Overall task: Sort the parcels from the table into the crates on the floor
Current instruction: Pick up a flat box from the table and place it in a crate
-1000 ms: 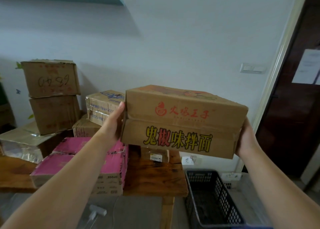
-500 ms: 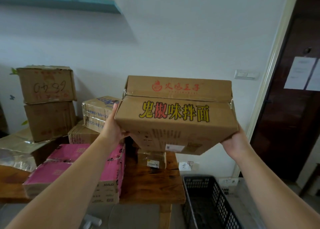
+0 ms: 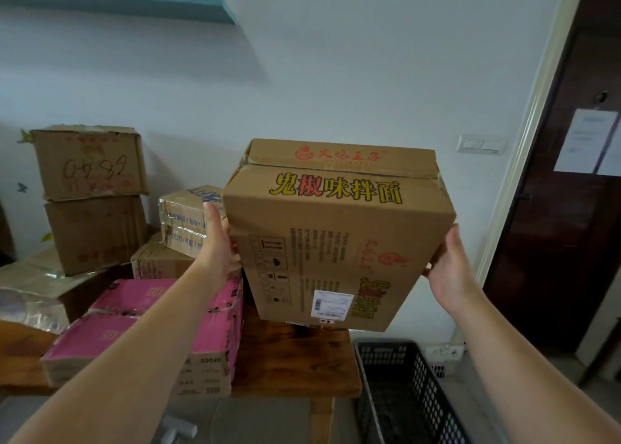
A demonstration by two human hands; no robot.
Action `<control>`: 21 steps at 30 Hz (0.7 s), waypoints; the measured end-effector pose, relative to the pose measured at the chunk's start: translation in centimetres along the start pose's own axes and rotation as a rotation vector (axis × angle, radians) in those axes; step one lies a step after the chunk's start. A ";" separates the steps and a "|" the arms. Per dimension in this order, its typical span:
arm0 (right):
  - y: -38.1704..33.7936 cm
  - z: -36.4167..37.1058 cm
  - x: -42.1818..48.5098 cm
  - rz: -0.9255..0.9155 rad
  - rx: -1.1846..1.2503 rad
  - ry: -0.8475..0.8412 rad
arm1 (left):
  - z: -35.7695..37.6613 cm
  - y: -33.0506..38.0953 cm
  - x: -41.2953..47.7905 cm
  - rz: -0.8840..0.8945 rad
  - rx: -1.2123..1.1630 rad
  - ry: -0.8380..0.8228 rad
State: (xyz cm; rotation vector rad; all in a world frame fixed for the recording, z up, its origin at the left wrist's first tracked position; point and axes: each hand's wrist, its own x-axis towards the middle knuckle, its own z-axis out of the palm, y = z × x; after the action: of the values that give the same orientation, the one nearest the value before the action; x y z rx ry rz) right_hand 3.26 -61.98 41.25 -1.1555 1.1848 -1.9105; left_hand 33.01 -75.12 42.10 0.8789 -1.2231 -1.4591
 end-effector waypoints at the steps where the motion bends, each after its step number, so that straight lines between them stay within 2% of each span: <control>1: 0.3 -0.3 0.2 -0.001 0.005 -0.021 | -0.3 -0.3 0.0 0.027 0.021 -0.026; 6: 1.4 -1.3 0.7 0.004 -0.068 -0.090 | -0.8 -1.2 0.4 0.113 0.131 0.007; 11: 2.0 -1.3 1.3 0.016 -0.074 -0.001 | -1.2 -1.9 0.9 0.132 0.172 -0.030; 18: 1.3 -0.3 2.1 0.117 -0.132 -0.163 | -1.0 -4.1 0.6 0.077 0.148 0.010; 21: 1.5 -0.4 2.2 0.121 -0.215 -0.091 | -1.1 -4.0 0.8 0.085 0.136 0.007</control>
State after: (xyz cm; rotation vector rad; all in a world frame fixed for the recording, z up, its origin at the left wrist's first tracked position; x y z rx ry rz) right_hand 2.05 -64.27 40.59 -1.2376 1.4023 -1.6538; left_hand 32.92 -76.16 38.00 0.9108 -1.3505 -1.3167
